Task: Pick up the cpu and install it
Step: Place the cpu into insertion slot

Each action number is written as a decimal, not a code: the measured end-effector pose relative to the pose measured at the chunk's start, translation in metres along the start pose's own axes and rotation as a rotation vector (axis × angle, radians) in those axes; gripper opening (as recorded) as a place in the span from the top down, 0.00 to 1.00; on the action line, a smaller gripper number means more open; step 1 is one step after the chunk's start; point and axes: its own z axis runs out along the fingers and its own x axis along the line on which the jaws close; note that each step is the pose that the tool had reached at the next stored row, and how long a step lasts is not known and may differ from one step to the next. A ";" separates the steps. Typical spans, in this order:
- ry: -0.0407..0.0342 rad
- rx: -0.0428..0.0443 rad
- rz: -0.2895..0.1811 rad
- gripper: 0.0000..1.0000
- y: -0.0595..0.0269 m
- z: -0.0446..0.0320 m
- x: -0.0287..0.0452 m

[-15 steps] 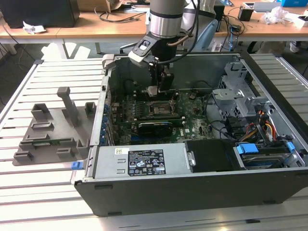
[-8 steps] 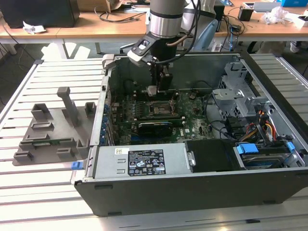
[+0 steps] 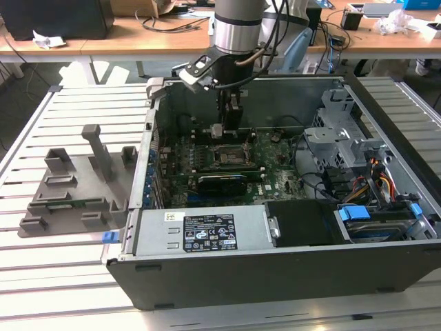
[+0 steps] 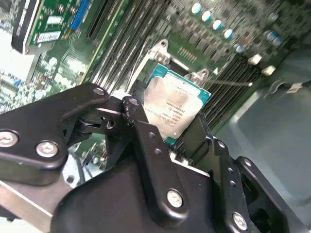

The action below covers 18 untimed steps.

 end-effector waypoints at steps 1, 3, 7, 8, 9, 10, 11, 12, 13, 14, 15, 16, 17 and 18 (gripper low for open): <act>-0.0007 -0.0237 0.001 0.45 -0.0001 0.0003 0.0001; -0.0012 -0.0263 0.002 0.45 -0.0002 0.0001 0.0000; -0.0012 -0.0263 0.002 0.45 -0.0002 0.0001 0.0000; -0.0018 -0.0262 0.002 0.45 -0.0002 0.0003 0.0000; -0.0020 -0.0261 0.002 0.45 -0.0002 0.0014 0.0001; -0.0021 -0.0261 0.002 0.45 -0.0001 0.0034 0.0003; -0.0021 -0.0262 0.002 0.45 0.0000 0.0051 0.0004; -0.0021 -0.0261 0.002 0.45 0.0000 0.0062 0.0004; -0.0020 -0.0261 0.002 0.45 0.0000 0.0067 0.0005; -0.0020 -0.0261 0.002 0.45 0.0001 0.0072 0.0005; -0.0022 -0.0261 0.002 0.45 0.0001 0.0075 0.0005; -0.0022 -0.0260 0.002 0.45 0.0001 0.0079 0.0005; -0.0021 -0.0261 0.002 0.45 0.0001 0.0082 0.0006; -0.0021 -0.0260 0.002 0.45 0.0001 0.0084 0.0006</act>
